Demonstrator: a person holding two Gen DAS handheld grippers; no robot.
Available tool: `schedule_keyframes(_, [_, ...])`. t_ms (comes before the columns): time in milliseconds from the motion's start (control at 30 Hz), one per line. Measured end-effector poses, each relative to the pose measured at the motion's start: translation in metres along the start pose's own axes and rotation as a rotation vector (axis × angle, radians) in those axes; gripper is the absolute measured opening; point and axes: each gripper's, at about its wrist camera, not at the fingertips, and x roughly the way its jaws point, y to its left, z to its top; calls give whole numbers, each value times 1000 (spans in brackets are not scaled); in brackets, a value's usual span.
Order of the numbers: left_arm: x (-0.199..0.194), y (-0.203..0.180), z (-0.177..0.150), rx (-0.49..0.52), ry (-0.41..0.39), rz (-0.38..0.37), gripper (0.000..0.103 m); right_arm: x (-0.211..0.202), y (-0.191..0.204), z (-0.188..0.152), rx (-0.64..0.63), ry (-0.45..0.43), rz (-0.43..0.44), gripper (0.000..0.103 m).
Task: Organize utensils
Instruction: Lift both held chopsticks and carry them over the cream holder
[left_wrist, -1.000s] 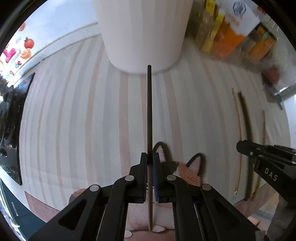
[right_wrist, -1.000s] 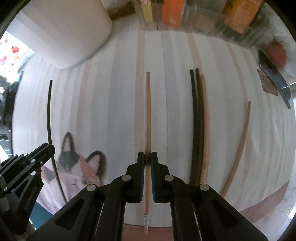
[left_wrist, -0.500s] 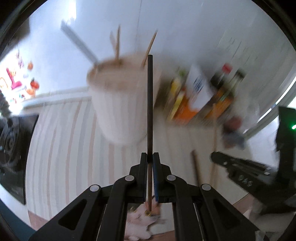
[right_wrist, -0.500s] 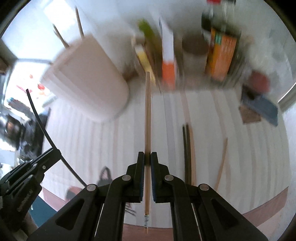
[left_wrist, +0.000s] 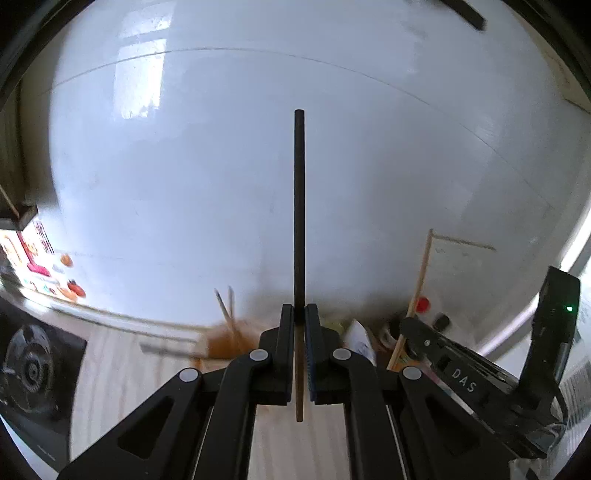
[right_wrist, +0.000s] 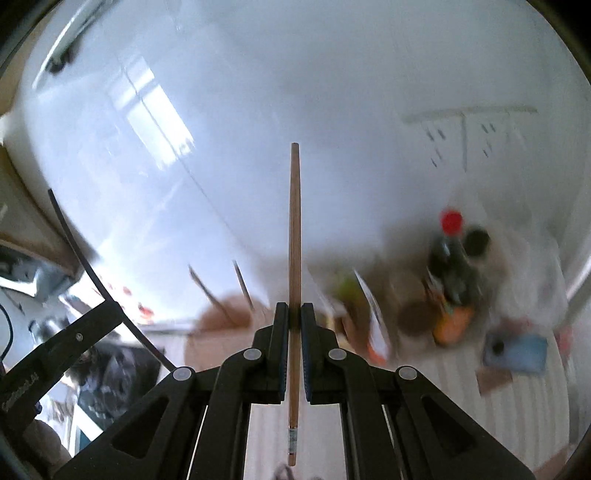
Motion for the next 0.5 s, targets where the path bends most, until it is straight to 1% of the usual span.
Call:
schedule_keyframes(133, [24, 16, 19, -34, -20, 44, 3, 32, 19, 27, -3, -65, 20, 7])
schedule_keyframes(233, [43, 25, 28, -59, -20, 59, 3, 58, 34, 34, -11, -95, 29, 7])
schedule_keyframes(400, [55, 42, 26, -83, -5, 74, 3, 91, 52, 44, -22, -133, 62, 7])
schedule_keyframes(500, [68, 47, 24, -86, 11, 85, 3, 110, 62, 46, -58, -151, 74, 7])
